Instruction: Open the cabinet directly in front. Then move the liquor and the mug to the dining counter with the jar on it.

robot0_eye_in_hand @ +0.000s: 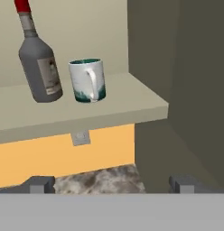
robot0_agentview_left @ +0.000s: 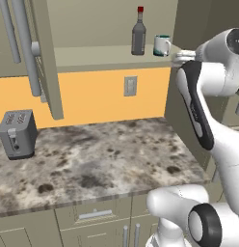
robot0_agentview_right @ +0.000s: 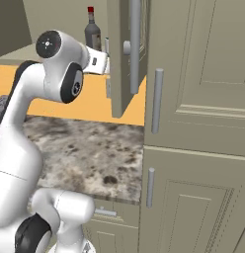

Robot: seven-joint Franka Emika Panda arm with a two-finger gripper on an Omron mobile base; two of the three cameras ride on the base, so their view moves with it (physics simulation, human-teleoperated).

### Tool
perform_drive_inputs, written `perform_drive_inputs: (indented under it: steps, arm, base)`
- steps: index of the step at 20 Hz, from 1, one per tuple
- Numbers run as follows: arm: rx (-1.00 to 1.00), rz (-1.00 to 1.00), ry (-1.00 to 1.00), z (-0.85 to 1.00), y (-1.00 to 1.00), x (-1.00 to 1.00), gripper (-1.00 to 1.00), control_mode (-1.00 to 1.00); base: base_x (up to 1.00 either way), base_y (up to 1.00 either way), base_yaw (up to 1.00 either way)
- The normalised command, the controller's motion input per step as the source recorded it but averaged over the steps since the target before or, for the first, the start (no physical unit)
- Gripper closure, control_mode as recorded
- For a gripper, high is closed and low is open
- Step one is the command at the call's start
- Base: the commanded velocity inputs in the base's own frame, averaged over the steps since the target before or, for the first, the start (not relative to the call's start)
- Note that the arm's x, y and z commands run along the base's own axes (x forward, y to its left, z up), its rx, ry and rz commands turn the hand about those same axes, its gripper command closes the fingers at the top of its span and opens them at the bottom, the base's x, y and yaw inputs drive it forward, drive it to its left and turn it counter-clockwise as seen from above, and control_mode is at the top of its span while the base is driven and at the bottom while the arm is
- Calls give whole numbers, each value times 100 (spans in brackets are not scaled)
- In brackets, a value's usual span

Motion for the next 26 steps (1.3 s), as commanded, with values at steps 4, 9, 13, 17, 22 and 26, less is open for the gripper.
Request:
perform_drive_inputs:
  steps: [4,9,13,17,22,26]
  arm:
    - [1,-7,3,23,0,77,-100,-100]
    - [0,-4,10,1,0,79,-100,-100]
    - [0,0,2,0,0,16,-100,-100]
    - [0,3,0,0,0,0,-100,-100]
    - [1,13,0,-2,-4,0,-100,-100]
    - [0,3,0,0,-2,0,-100,-100]
  base:
    - [0,0,0]
    - [0,0,0]
    - [0,0,0]
    - [0,0,0]
    - [0,0,0]
    - [0,0,0]
